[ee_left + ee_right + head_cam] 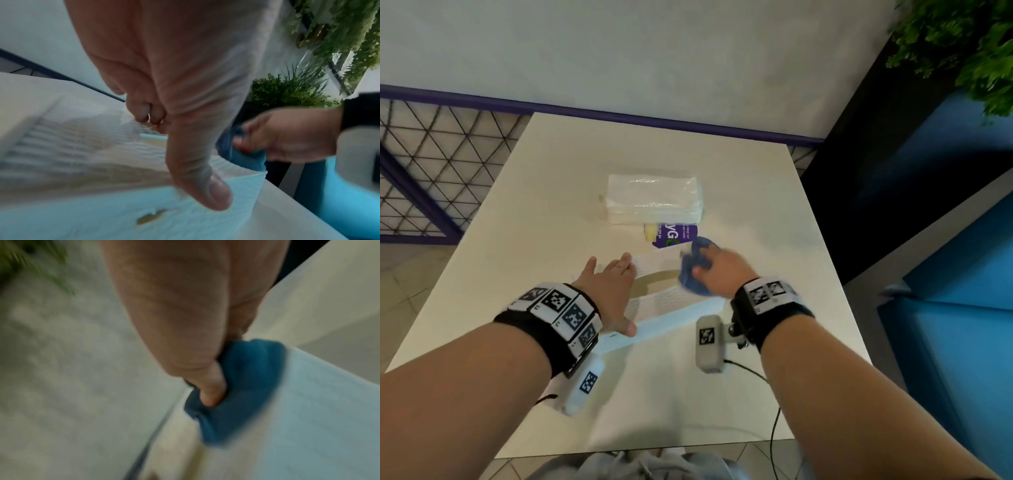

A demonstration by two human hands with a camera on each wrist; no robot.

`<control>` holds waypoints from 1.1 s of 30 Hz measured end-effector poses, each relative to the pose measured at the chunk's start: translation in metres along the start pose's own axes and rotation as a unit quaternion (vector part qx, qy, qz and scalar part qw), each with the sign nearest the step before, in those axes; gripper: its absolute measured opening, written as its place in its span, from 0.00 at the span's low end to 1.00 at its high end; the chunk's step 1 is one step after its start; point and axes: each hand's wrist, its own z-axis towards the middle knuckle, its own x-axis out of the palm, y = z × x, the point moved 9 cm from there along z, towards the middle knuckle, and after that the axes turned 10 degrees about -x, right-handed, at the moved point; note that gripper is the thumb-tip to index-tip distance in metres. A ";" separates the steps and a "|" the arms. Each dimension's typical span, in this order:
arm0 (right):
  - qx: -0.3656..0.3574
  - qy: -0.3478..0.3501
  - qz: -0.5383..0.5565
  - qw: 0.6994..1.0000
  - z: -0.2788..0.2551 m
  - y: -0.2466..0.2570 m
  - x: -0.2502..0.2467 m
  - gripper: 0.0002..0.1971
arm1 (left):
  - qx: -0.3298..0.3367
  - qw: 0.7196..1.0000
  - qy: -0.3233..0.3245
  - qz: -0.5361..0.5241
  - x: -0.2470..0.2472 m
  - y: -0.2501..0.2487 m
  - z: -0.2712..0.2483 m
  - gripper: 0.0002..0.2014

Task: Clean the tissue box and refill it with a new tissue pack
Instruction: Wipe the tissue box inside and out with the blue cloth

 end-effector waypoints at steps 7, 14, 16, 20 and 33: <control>0.028 0.054 -0.137 0.989 0.032 0.008 0.028 0.32 | -0.002 1.000 0.002 0.009 0.000 0.006 -0.001 0.55; 0.047 0.108 -0.194 0.974 -0.012 0.004 0.044 0.31 | 0.002 0.999 -0.001 -0.039 0.001 0.007 0.001 0.56; 0.048 0.090 -0.147 0.984 0.007 0.007 0.038 0.32 | 0.005 0.999 0.001 -0.043 0.001 0.007 0.001 0.56; -0.023 0.090 -0.119 0.988 0.035 0.025 0.033 0.32 | -0.003 1.000 0.006 -0.021 -0.002 0.006 -0.001 0.57; -0.039 0.131 -0.167 0.976 0.031 0.043 0.047 0.29 | -0.019 0.999 0.005 -0.026 -0.001 0.006 -0.001 0.56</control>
